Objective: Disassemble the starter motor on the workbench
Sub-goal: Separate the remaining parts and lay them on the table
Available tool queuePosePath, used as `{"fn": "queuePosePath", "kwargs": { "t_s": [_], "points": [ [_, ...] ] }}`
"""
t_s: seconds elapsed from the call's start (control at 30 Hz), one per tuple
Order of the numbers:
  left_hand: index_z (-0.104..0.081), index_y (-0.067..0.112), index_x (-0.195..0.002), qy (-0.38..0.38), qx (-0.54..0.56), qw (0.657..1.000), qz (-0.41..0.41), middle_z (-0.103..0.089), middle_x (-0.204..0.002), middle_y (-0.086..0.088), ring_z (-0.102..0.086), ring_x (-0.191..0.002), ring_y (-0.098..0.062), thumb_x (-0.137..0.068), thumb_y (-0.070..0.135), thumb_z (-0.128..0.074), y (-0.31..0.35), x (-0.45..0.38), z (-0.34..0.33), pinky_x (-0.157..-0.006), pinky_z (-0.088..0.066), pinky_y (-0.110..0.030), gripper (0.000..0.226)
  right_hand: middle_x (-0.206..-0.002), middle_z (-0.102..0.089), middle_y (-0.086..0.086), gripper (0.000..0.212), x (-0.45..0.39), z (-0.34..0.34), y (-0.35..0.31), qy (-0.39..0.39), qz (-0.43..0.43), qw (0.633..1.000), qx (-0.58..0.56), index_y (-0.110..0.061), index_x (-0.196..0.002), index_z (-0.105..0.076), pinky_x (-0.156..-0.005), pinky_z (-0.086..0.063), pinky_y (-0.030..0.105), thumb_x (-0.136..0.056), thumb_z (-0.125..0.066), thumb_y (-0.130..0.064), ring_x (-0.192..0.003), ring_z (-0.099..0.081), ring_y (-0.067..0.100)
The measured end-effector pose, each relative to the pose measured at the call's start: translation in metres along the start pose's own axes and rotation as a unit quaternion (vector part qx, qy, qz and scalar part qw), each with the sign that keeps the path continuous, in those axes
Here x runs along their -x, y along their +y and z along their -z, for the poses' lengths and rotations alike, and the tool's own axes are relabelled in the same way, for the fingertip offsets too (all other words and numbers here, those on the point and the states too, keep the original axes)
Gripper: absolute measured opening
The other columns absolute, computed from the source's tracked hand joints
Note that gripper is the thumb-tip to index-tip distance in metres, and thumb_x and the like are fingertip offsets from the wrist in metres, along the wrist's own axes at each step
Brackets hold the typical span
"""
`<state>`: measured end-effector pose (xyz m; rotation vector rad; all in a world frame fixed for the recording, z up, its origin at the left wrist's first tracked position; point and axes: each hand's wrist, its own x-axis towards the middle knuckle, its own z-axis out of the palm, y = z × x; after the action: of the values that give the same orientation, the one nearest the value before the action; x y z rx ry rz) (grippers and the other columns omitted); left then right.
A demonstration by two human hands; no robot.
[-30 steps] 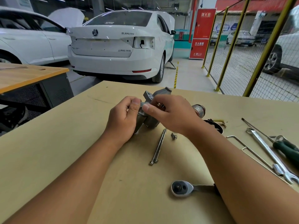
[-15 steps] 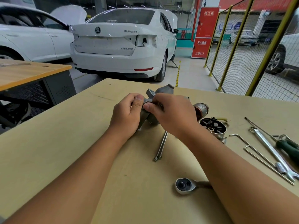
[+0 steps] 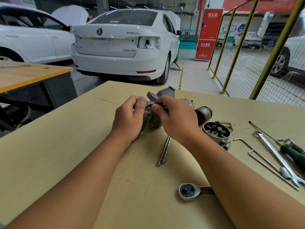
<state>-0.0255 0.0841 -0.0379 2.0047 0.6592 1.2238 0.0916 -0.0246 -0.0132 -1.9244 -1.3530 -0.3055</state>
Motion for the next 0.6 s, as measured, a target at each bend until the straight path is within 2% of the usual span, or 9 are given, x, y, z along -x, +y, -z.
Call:
{"fn": "queuePosePath", "kwargs": {
  "t_s": [0.13,0.3,0.47,0.6],
  "points": [
    [-0.069,0.013,-0.105,0.000,-0.005,1.000,-0.005,-0.069,-0.085,-0.011,-0.062,-0.081,-0.026,-0.102,0.050,-0.040,0.0011,0.0015,0.0007,-0.072,-0.051,-0.046,0.046,-0.085,-0.066,-0.012,0.017,0.0002,-0.0001,0.0010,-0.002,-0.009,1.000,-0.015,-0.035,-0.101,-0.065,-0.061,-0.038,0.030,-0.100,-0.053,-0.047,-0.084,-0.059,0.017],
    [-0.069,0.012,-0.105,0.005,-0.007,1.000,-0.005,-0.069,-0.084,-0.011,-0.059,-0.078,-0.021,-0.103,0.047,-0.041,0.0017,0.0015,0.0008,-0.072,-0.048,-0.042,0.045,-0.084,-0.066,-0.013,0.016,0.0007,-0.0012,-0.0007,-0.004,-0.017,1.000,-0.013,-0.034,-0.100,-0.064,-0.060,-0.034,0.029,-0.100,-0.053,-0.046,-0.084,-0.058,0.016],
    [-0.069,0.011,-0.105,-0.001,-0.016,1.000,-0.004,-0.070,-0.085,-0.013,-0.060,-0.079,-0.023,-0.110,0.038,-0.045,-0.0007,-0.0007,-0.0010,-0.072,-0.048,-0.041,0.036,-0.086,-0.067,-0.010,0.014,0.0001,0.0040,-0.0024,-0.020,-0.004,1.000,0.007,-0.035,-0.101,-0.061,-0.064,-0.044,0.034,-0.102,-0.050,-0.043,-0.083,-0.059,0.019],
    [-0.069,0.017,-0.106,0.003,-0.003,1.000,-0.009,-0.070,-0.084,-0.008,-0.059,-0.078,-0.019,-0.105,0.046,-0.044,-0.0032,-0.0009,-0.0019,-0.071,-0.048,-0.034,0.039,-0.087,-0.065,-0.007,0.018,0.0030,0.0029,-0.0083,-0.013,0.013,0.997,0.071,-0.029,-0.102,-0.057,-0.062,-0.041,0.036,-0.104,-0.044,-0.041,-0.081,-0.056,0.023]
  ]
}}
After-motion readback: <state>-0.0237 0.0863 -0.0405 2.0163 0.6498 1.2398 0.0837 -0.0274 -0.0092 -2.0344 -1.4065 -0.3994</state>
